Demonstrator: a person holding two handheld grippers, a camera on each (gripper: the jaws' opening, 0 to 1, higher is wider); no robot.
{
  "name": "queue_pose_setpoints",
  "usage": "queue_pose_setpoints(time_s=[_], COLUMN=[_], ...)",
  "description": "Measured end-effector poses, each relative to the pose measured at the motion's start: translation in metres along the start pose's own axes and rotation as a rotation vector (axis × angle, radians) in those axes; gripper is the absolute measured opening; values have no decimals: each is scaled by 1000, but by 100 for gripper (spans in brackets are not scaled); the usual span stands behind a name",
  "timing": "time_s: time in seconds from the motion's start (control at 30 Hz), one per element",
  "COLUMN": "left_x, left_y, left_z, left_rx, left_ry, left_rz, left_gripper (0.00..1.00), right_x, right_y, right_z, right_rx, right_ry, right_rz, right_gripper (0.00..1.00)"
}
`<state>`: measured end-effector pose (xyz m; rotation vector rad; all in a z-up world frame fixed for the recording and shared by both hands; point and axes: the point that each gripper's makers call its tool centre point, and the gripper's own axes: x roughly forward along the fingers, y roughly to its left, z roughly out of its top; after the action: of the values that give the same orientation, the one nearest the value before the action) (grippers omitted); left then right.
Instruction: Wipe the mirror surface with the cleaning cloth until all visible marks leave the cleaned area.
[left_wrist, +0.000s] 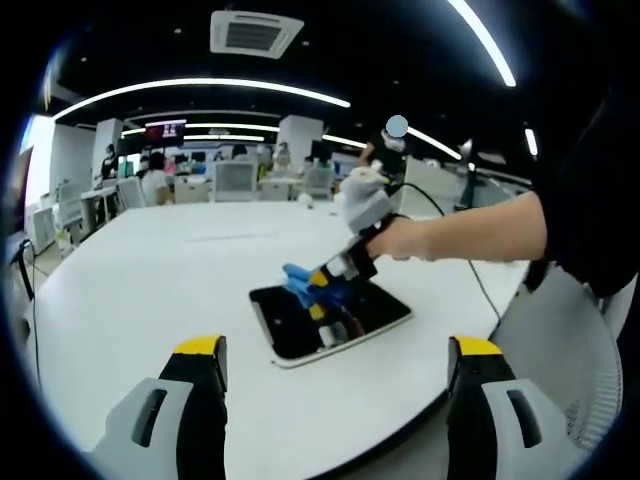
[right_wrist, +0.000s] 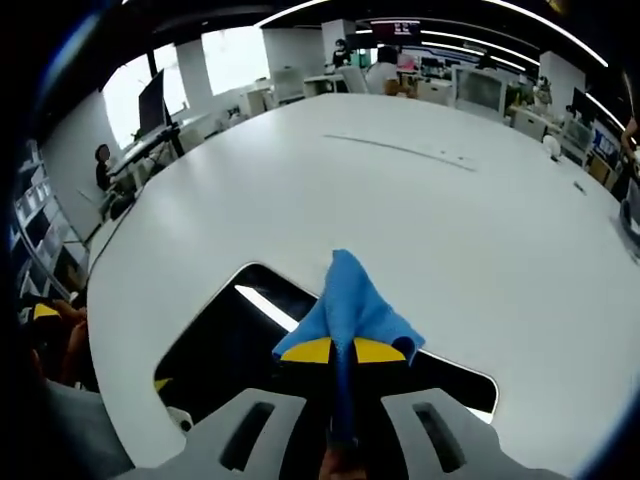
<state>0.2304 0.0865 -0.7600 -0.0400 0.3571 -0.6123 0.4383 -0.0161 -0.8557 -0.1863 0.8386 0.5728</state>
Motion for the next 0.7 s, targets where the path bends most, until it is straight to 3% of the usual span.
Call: queue_pose_setpoints(time_s=[0.27,0.7], left_x=[0,0], left_y=[0,0], left_z=[-1,-2], left_rx=[-5,-3], left_ry=[5,9], left_rz=[-3,-2], left_gripper=[91,91], right_x=[5,-2], right_y=[-4,-9], right_z=[6,-1], right_rx=[-5,-2], right_ry=[5,18], right_rz=[-2,-3], right_gripper=[1,1])
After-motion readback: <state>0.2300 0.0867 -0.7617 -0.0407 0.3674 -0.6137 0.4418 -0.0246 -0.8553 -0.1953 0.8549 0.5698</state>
